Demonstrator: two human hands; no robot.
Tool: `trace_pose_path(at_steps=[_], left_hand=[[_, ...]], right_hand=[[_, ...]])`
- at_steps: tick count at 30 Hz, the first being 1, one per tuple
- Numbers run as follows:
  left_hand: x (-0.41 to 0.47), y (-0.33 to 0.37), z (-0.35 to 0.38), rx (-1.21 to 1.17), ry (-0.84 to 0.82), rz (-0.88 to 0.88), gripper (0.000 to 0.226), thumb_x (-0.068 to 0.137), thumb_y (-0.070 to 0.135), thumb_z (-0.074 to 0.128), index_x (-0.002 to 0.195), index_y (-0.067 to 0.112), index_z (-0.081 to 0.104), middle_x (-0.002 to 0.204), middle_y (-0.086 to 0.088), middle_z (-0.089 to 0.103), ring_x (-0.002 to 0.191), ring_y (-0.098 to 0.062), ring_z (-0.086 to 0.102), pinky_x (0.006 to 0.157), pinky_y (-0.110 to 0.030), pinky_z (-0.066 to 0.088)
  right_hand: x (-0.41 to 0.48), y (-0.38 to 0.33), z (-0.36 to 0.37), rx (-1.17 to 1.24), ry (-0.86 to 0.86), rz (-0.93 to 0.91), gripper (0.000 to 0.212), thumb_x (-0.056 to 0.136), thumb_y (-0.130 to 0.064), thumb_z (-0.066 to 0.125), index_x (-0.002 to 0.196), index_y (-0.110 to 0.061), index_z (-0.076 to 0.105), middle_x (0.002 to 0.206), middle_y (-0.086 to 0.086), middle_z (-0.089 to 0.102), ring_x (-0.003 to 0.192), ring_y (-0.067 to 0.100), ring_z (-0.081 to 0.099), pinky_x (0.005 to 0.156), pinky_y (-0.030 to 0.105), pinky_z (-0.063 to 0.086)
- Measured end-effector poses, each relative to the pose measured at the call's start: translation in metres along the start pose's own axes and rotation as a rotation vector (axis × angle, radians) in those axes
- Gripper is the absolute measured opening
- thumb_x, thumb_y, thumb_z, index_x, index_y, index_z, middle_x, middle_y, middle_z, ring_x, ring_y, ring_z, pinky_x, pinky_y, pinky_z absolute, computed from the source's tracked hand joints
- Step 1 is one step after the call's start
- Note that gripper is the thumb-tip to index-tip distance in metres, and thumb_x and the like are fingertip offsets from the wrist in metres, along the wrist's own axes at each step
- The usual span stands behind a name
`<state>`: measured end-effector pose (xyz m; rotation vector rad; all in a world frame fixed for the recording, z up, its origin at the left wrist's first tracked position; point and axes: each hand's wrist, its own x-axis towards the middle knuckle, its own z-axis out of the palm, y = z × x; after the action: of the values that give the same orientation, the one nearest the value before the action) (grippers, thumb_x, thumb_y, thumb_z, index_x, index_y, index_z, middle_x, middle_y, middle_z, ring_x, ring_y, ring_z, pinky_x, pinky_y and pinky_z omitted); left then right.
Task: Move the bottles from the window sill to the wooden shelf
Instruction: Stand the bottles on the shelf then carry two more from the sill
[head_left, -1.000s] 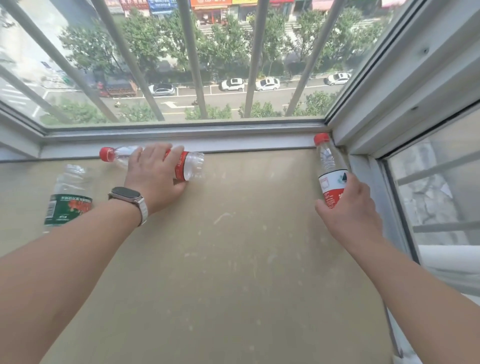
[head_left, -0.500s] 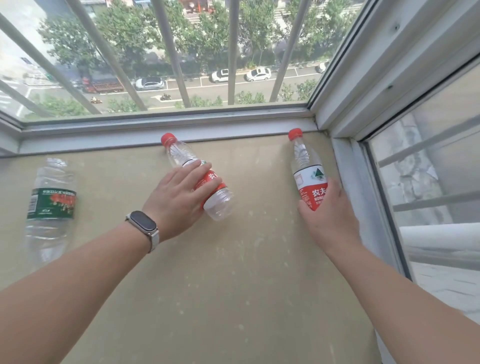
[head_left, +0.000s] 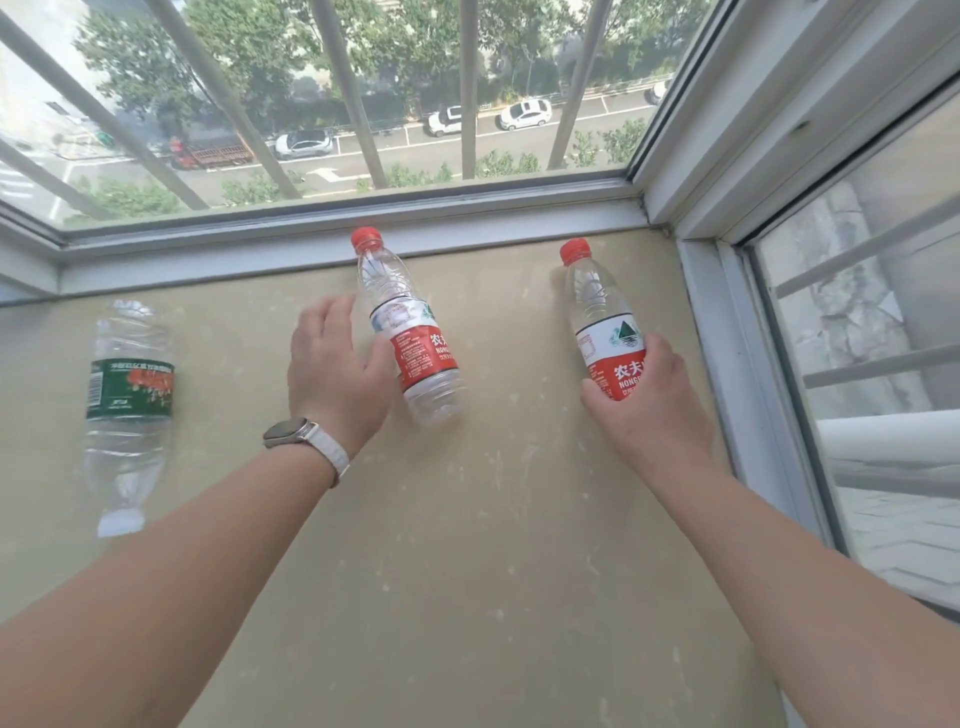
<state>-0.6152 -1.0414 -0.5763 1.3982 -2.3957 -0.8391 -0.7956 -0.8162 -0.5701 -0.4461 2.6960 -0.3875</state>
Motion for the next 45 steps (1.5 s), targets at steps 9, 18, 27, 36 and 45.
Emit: trace_pose_path(at_steps=[9, 18, 27, 36, 45], left_hand=[[0.013, 0.045, 0.029, -0.123, -0.221, -0.417, 0.076, 0.064, 0.078, 0.059, 0.110, 0.018, 0.059, 0.110, -0.003, 0.062, 0.093, -0.023, 0.063, 0.087, -0.043, 0.053], [-0.004, 0.065, 0.037, -0.254, -0.208, -0.393, 0.040, 0.074, 0.054, 0.071, 0.101, 0.028, 0.060, 0.092, 0.009, 0.067, 0.081, -0.010, 0.066, 0.072, -0.031, 0.054], [-0.026, 0.088, 0.003, -0.457, -0.238, -0.328, 0.042, 0.076, 0.043, 0.077, 0.114, 0.030, 0.062, 0.097, 0.013, 0.071, 0.083, -0.006, 0.071, 0.073, -0.026, 0.058], [-0.079, 0.127, -0.081, -0.550, -0.235, -0.246, 0.038, 0.082, 0.038, 0.076, 0.114, 0.033, 0.057, 0.100, 0.012, 0.070, 0.084, -0.004, 0.071, 0.064, -0.016, 0.054], [-0.159, 0.139, -0.179, -0.464, -0.217, -0.119, 0.042, 0.078, 0.042, 0.079, 0.112, 0.044, 0.053, 0.104, 0.011, 0.067, 0.091, -0.010, 0.069, 0.077, -0.031, 0.058]], right_hand=[[0.015, -0.012, 0.002, -0.030, -0.021, 0.030, 0.071, 0.078, -0.056, 0.061, 0.132, -0.016, 0.038, 0.110, 0.006, 0.054, 0.097, 0.031, 0.057, 0.070, 0.036, 0.043], [0.021, -0.007, -0.004, 0.044, -0.043, 0.054, 0.055, 0.077, -0.053, 0.060, 0.117, -0.019, 0.043, 0.098, 0.003, 0.058, 0.084, 0.028, 0.058, 0.066, 0.036, 0.045], [-0.013, -0.006, -0.030, 0.262, -0.033, 0.040, 0.049, 0.073, -0.049, 0.063, 0.113, -0.026, 0.046, 0.094, -0.003, 0.061, 0.080, 0.022, 0.060, 0.068, 0.037, 0.050], [-0.082, -0.027, -0.077, 0.441, 0.019, -0.016, 0.050, 0.071, -0.052, 0.063, 0.113, -0.028, 0.049, 0.096, -0.005, 0.060, 0.082, 0.019, 0.062, 0.073, 0.042, 0.054], [-0.176, -0.039, -0.147, 0.547, 0.042, -0.120, 0.046, 0.076, -0.051, 0.067, 0.109, -0.034, 0.040, 0.098, -0.008, 0.058, 0.085, 0.016, 0.061, 0.071, 0.035, 0.051]])
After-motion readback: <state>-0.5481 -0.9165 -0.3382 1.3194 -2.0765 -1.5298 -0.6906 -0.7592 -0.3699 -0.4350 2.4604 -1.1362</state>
